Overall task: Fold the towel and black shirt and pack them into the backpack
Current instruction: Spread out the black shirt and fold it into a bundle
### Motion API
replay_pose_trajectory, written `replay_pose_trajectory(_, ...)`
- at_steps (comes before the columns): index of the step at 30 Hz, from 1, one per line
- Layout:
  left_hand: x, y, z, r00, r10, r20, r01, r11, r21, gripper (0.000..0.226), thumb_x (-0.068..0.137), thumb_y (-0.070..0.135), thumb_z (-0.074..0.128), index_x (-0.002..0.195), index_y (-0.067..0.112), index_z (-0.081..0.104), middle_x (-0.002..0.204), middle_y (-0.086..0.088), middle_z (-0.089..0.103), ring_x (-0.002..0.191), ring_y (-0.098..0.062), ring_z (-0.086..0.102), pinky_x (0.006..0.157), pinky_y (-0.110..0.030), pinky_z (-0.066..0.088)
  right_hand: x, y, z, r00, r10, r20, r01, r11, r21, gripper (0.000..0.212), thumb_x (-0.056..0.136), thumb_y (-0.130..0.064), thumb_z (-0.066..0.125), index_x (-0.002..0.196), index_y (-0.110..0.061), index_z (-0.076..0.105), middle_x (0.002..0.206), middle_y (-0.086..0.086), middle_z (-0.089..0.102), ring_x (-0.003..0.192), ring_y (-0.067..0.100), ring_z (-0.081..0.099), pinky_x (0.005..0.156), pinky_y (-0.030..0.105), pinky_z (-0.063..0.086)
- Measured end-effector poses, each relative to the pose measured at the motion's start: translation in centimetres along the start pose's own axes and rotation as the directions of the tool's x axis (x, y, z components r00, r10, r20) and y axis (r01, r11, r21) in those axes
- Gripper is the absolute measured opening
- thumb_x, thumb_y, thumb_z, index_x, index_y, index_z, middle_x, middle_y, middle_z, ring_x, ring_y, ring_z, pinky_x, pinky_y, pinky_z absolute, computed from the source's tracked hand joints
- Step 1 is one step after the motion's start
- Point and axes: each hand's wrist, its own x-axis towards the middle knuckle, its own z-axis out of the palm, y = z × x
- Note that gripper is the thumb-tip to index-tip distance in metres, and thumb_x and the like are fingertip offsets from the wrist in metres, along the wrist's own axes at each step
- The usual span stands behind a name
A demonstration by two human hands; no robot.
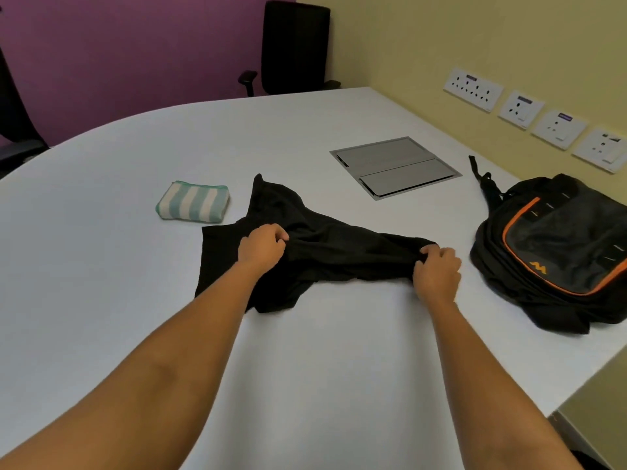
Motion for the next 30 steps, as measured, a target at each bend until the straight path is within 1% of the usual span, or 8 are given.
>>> replay_pose_trajectory(2,-0.5,-0.6,1.3,1.000,0.003,-0.010,-0.003,1.000,-0.026,0.022,0.096,0.014,0.045,0.100,0.023,0.065,0.107,0.000,0.065,0.079,-0.016,0.058,0.083,-0.035,0.049,-2.0,-0.8,1.6,0.991,-0.134,0.028,0.127,0.977,0.173,0.020,0.089,-0.010,0.056,0.108,-0.010,0.059,0.116,0.014,0.051,0.106,0.032,0.049,0.090,0.042,0.044)
replay_pose_trajectory(4,-0.8,-1.0,1.9,1.000,0.029,-0.012,-0.030,0.999,-0.033,0.019,0.095,0.015,0.050,0.105,0.023,0.064,0.110,0.001,0.063,0.088,-0.016,0.061,0.089,-0.035,0.049,-4.7,-1.8,3.5,0.924,-0.369,0.099,0.319,0.888,0.332,0.014,0.087,-0.012,0.057,0.100,-0.011,0.063,0.106,0.010,0.055,0.102,0.029,0.052,0.091,0.037,0.044)
replay_pose_trajectory(8,-1.2,-1.8,2.1,0.998,0.053,-0.047,-0.055,0.997,-0.049,0.021,0.094,0.018,0.053,0.113,0.021,0.062,0.116,0.001,0.062,0.102,-0.017,0.061,0.096,-0.036,0.047,-8.6,-4.5,7.1,0.675,-0.622,0.397,0.600,0.776,0.195,0.039,0.090,-0.032,0.059,0.127,-0.019,0.055,0.129,0.004,0.049,0.119,0.023,0.047,0.097,0.030,0.035)
replay_pose_trajectory(13,-1.9,-2.7,2.1,0.994,0.067,-0.085,-0.073,0.995,-0.072,0.025,0.094,0.018,0.054,0.117,0.020,0.060,0.121,0.001,0.061,0.107,-0.016,0.060,0.098,-0.040,0.047,-10.7,-9.3,9.3,0.568,-0.721,0.397,0.755,0.648,0.097,0.060,0.088,-0.038,0.061,0.142,-0.023,0.040,0.139,0.005,0.040,0.123,0.024,0.042,0.094,0.034,0.037)
replay_pose_trajectory(19,-2.5,-3.9,2.3,0.992,0.076,-0.097,-0.084,0.993,-0.087,0.023,0.094,0.019,0.054,0.115,0.021,0.061,0.119,0.002,0.061,0.103,-0.013,0.060,0.095,-0.035,0.049,-11.0,-11.3,10.8,0.584,-0.757,0.293,0.745,0.644,0.176,0.015,0.086,-0.015,0.063,0.094,-0.007,0.072,0.113,0.013,0.062,0.104,0.033,0.057,0.078,0.039,0.044)
replay_pose_trajectory(21,-2.5,-4.1,2.1,0.993,0.066,-0.099,-0.076,0.992,-0.099,0.022,0.094,0.020,0.054,0.115,0.021,0.061,0.119,0.002,0.061,0.102,-0.012,0.060,0.093,-0.032,0.049,-11.0,-11.5,10.6,0.599,-0.748,0.287,0.710,0.661,0.241,0.013,0.089,-0.015,0.058,0.091,-0.006,0.068,0.095,0.011,0.066,0.086,0.029,0.060,0.068,0.036,0.043)
replay_pose_trajectory(24,-2.7,-4.1,1.8,0.992,0.020,-0.124,-0.033,0.994,-0.107,0.023,0.094,0.024,0.054,0.116,0.021,0.060,0.118,0.002,0.061,0.102,-0.013,0.060,0.090,-0.031,0.050,-11.5,-12.0,9.1,0.709,-0.611,0.352,0.462,0.780,0.423,0.011,0.097,-0.022,0.044,0.095,-0.012,0.049,0.072,0.003,0.057,0.062,0.018,0.051,0.054,0.027,0.035)
replay_pose_trajectory(30,-3.2,-4.7,0.0,0.905,-0.399,-0.145,0.380,0.914,-0.142,0.042,0.096,0.044,0.043,0.111,0.008,0.058,0.109,-0.011,0.062,0.098,-0.027,0.059,0.083,-0.040,0.050,-11.0,-14.6,3.4,0.889,-0.426,0.167,0.183,0.665,0.724,0.014,0.101,-0.022,0.038,0.092,-0.014,0.045,0.052,-0.006,0.033,0.045,0.006,0.030,0.047,0.023,0.027)
